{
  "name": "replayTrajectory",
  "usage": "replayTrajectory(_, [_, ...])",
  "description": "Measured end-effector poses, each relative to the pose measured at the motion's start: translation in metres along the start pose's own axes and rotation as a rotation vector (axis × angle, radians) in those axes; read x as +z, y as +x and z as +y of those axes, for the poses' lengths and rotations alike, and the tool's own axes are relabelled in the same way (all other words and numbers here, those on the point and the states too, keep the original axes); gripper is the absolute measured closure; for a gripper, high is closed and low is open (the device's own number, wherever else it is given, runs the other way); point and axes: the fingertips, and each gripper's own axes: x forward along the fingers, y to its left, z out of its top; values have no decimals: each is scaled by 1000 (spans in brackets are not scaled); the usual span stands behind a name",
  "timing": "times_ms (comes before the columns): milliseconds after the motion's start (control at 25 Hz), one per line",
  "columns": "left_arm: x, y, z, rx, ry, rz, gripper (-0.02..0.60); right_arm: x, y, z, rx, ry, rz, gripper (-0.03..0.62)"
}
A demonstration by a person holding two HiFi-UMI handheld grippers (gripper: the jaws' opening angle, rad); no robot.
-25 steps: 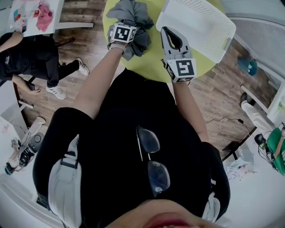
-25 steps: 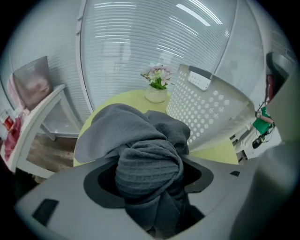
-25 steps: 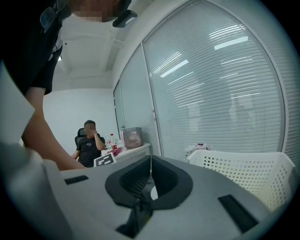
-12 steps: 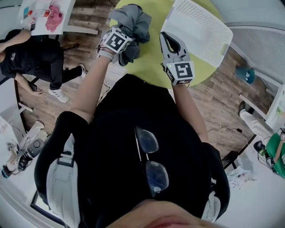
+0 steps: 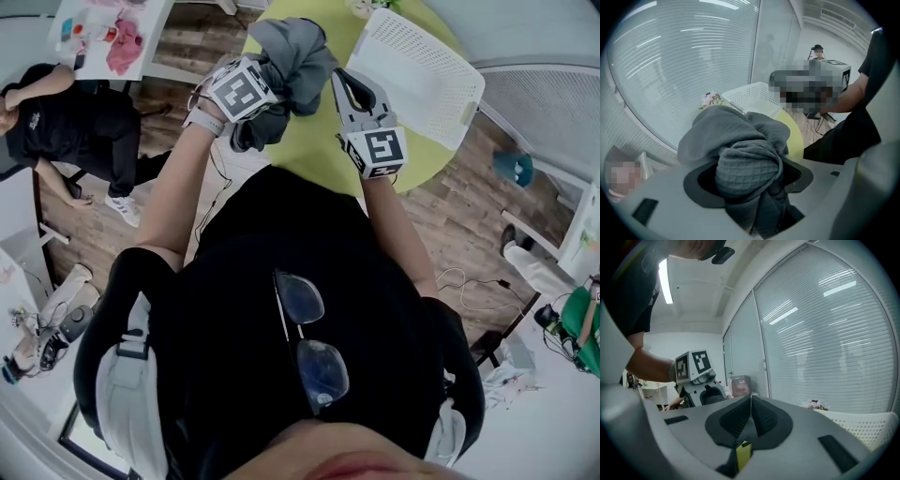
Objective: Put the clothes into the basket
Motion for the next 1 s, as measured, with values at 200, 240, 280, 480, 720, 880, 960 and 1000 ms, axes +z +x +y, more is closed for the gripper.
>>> replayTrajectory(200, [24, -33, 1, 28, 103, 40, 250, 17, 2, -7, 0, -23, -13, 568])
replayTrajectory(240, [31, -37, 0, 33, 128, 40, 250, 21, 1, -10, -7, -30, -18, 568])
replayTrajectory(280, [40, -41, -1, 33, 153, 39, 250, 25, -1, -14, -17, -35, -24, 568])
replayTrajectory(480, [89, -50, -14, 11, 275, 11, 250, 46, -25, -40, -97, -43, -58, 568])
replayTrajectory(720, [149, -47, -29, -2, 414, -20, 250, 72, -65, -78, -226, -55, -119, 568])
replayTrajectory(880, [184, -35, -47, -25, 492, -32, 250, 80, -98, -100, -306, -77, -132, 568])
replayTrajectory(960, [200, -25, -58, -41, 534, -31, 250, 83, -115, -110, -349, -85, -137, 568])
replayTrajectory(1000, [208, -20, -63, -49, 553, -31, 250, 85, -124, -115, -369, -89, -139, 568])
